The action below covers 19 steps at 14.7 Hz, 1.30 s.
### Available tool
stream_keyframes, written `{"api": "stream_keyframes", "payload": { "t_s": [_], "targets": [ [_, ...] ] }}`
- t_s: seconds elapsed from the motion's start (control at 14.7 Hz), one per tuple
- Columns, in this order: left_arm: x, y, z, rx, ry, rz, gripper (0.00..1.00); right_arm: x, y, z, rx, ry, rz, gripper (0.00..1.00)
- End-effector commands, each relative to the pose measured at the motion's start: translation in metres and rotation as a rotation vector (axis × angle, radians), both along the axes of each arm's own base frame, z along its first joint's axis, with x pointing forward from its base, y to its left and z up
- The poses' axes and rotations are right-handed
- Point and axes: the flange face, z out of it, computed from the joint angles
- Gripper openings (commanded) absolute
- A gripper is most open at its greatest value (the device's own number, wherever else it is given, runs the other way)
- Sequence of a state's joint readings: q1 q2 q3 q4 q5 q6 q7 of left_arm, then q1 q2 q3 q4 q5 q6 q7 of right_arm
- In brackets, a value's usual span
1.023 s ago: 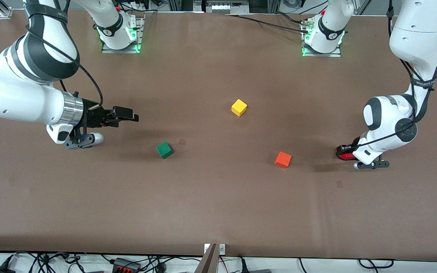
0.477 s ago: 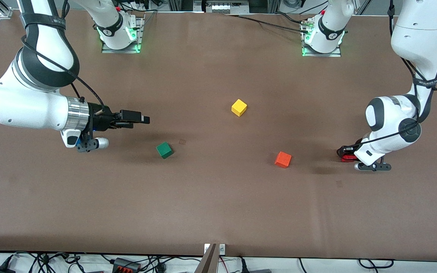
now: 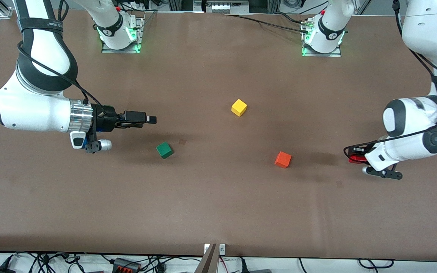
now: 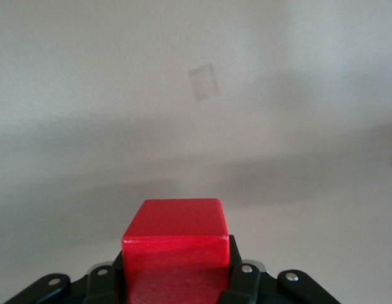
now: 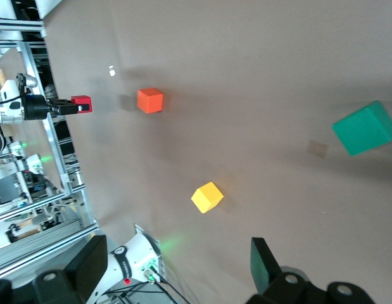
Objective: Pass red block to right arm, stack on blue
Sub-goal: 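Lift the red cube with the left gripper while the right gripper waits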
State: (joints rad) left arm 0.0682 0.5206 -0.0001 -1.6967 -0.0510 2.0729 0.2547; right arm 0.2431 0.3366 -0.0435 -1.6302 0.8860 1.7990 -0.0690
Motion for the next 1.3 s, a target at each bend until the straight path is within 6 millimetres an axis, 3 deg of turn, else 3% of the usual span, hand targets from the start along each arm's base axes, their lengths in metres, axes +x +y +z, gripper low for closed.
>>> {"api": "stream_keyframes", "payload": {
  "t_s": [0.0, 0.27, 0.48, 0.61, 0.82, 1.02, 1.23],
  "targets": [
    [0.014, -0.002, 0.049, -0.03, 0.033, -0.057, 0.22, 0.002, 0.005, 0.001, 0.088, -0.057, 0.049, 1.0],
    [0.013, -0.025, 0.1, -0.071, 0.127, -0.114, 0.22, 0.007, 0.008, -0.004, 0.258, -0.004, -0.004, 1.0],
    [0.005, -0.072, 0.152, -0.116, 0.15, -0.201, 0.22, 0.012, 0.015, -0.018, 0.343, 0.033, -0.045, 1.0],
    [-0.006, -0.112, 0.17, -0.205, 0.159, -0.274, 0.21, 0.015, 0.017, -0.03, 0.377, 0.054, -0.056, 1.0],
    [-0.017, -0.157, 0.185, -0.286, 0.143, -0.464, 0.16, 0.014, 0.026, -0.04, 0.512, 0.103, -0.052, 1.0],
    [-0.023, -0.189, 0.192, -0.549, 0.085, -0.639, 0.16, 0.016, 0.027, -0.047, 0.6, 0.113, -0.052, 1.0],
    [-0.029, -0.218, 0.185, -0.711, 0.046, -0.797, 0.14, 0.019, 0.031, -0.068, 0.648, 0.076, -0.045, 1.0]
  ]
}}
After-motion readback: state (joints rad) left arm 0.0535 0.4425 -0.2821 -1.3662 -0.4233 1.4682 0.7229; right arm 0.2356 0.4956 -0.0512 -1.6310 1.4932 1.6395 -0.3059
